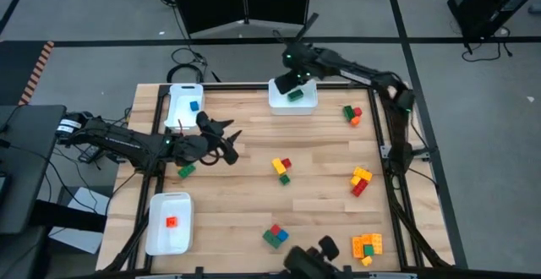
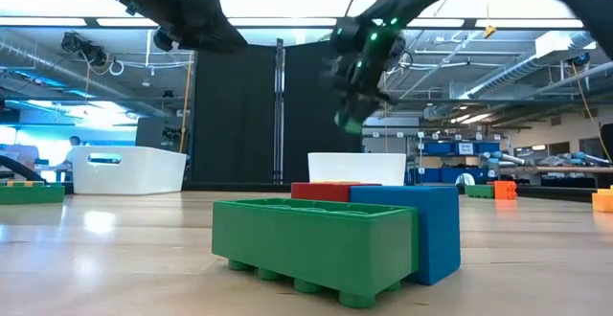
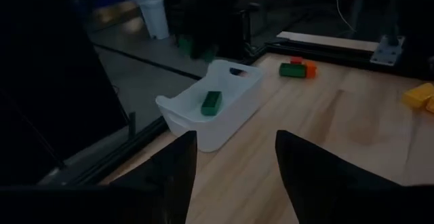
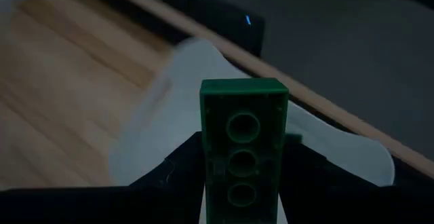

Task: Sort blocks by size
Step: Put the green 8 stud game piece into the top right white bin, then put the yellow 4 stud game piece into the bottom white bin

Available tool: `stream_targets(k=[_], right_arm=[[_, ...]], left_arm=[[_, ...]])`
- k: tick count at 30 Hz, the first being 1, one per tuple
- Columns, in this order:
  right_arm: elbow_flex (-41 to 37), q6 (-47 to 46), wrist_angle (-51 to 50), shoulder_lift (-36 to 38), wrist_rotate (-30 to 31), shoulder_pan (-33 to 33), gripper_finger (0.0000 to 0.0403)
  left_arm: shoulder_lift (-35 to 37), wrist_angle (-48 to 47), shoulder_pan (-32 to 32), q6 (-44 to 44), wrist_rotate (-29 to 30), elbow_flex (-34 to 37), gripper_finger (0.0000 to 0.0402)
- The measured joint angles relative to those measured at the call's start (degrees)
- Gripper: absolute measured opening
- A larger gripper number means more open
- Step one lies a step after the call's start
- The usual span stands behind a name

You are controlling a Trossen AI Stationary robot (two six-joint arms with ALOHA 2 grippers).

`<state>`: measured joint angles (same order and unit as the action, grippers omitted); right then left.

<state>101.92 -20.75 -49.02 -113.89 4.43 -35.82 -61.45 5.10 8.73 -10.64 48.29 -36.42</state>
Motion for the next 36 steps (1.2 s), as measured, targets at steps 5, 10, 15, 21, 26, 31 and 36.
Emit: stream_targets(k=[5, 10, 15, 21, 26, 31, 36], right_arm=[[9.37, 4.40, -9.51, -10.04, -3.24, -0.64, 0.0151], [14.86, 5.96, -15.53, -16.99, -4.48, -1.58, 0.0151], [16.34, 7.49, -18.57, -19.78, -4.97, -1.82, 0.0154], [16.36, 8.89, -18.51, -20.16, -7.28, -1.78, 0.0239], [16.36, 9.31, -18.57, -20.10, -7.52, -1.78, 0.0301], [16.36, 9.41, -18.59, -20.08, -7.52, -1.78, 0.0334], [16.32, 10.07, -19.56, -18.95, -7.59, -1.78, 0.0344]], left_arm=[[0.00, 0.16, -0.41, -0.08, 0.02, 0.00, 0.0209], [0.00, 0.18, -0.41, -0.10, 0.01, 0.00, 0.0209], [0.00, 0.18, -0.39, -0.12, -0.45, 0.00, 0.0209], [0.00, 0.16, -0.39, -0.14, -1.25, 0.00, 0.0209], [0.00, 0.09, -0.39, -0.14, -2.10, 0.00, 0.0209], [0.00, -0.17, -0.39, -0.14, -2.10, 0.00, 0.0209], [-0.02, -0.06, -0.39, -0.14, -2.10, 0.00, 0.0209]])
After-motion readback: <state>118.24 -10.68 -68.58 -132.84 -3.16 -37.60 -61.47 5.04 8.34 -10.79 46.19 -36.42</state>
